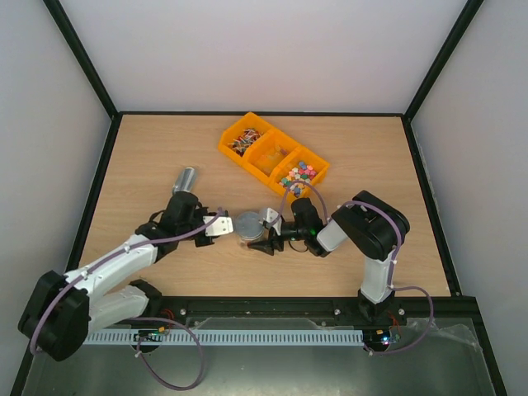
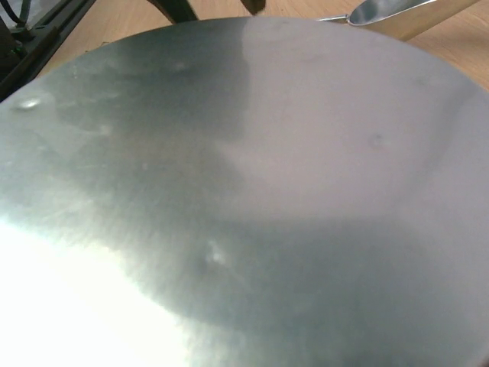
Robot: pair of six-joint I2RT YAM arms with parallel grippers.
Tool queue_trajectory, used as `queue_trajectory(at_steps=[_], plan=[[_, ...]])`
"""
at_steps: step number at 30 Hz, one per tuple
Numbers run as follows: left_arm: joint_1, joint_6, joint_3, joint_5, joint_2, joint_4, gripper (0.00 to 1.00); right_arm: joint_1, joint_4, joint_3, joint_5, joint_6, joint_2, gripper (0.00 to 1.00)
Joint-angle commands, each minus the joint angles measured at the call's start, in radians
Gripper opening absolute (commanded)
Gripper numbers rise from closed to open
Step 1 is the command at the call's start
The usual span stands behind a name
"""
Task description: Pack the candies
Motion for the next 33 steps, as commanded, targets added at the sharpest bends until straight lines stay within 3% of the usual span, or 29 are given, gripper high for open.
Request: queue_trajectory(at_steps=[1,5,14,18,22,33], plan=[[0.012,0.044,0.003,0.060,-0.104,-0.100,0.25,0.010,-0.050,-0.015,-0.030,-0.001,0.015,0.44],[-0.100,-0.015,0.033,0.065,-0.134,-0.112,0.29,0.010,-0.047,-0.011,-0.021,0.011,0.022,0.45],[-0.218,-0.162,0.061,0.040,0.050,0.142,0.36,0.009,-0.033,-0.008,-0.007,0.033,0.027,0.45],[-0.219,-0.165,0.066,0.029,0.090,0.165,0.36,0.009,-0.031,-0.013,-0.008,0.033,0.021,0.45],[-0.205,-0.114,0.039,-0.030,0.089,0.139,0.28,0.010,-0.038,-0.028,-0.024,0.002,0.011,0.45],[-0.026,0.011,-0.009,-0.041,0.034,0.037,0.24,0.007,-0.061,-0.029,-0.050,-0.032,0.008,0.44]])
